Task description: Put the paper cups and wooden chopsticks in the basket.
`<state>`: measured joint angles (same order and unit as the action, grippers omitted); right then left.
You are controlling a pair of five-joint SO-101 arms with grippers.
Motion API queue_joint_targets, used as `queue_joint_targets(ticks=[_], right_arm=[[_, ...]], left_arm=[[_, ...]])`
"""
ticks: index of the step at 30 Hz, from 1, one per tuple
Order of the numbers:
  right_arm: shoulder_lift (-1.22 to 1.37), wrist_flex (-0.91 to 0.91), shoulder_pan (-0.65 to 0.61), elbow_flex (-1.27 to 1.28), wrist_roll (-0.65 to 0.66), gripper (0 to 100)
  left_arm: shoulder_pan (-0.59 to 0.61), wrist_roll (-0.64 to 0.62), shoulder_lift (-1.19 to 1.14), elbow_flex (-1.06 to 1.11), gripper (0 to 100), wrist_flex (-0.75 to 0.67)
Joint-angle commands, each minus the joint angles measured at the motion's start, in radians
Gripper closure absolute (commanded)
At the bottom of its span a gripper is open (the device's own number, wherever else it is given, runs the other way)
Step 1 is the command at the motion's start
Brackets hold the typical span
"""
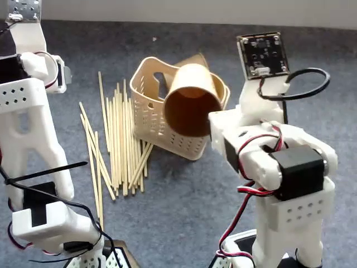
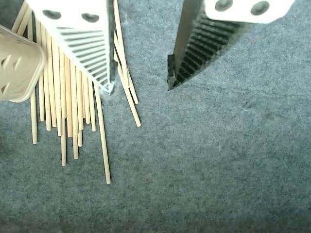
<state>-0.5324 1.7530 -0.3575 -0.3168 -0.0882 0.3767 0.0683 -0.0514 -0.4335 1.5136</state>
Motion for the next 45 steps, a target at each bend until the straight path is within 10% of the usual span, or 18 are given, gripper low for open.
queue_joint_targets(ticks=[1, 16, 34, 45], right_arm=[[-0.015, 0.015, 0.047, 0.018, 0.006, 99.3], [-0.016, 0.013, 0.045, -0.117, 0.006, 99.3], [-0.005, 0.013, -0.067, -0.383, 0.009, 99.3], [-0.002, 0.013, 0.007, -0.32, 0.011, 99.3]], left_arm=[[0.016, 0.003, 0.024, -0.004, 82, -0.017], [-0.237, 0.002, 0.09, -0.125, 82, -0.304], [-0.719, 0.061, 0.091, 0.044, 82, -0.241], [-0.515, 0.112, 0.108, 0.018, 82, -0.245]])
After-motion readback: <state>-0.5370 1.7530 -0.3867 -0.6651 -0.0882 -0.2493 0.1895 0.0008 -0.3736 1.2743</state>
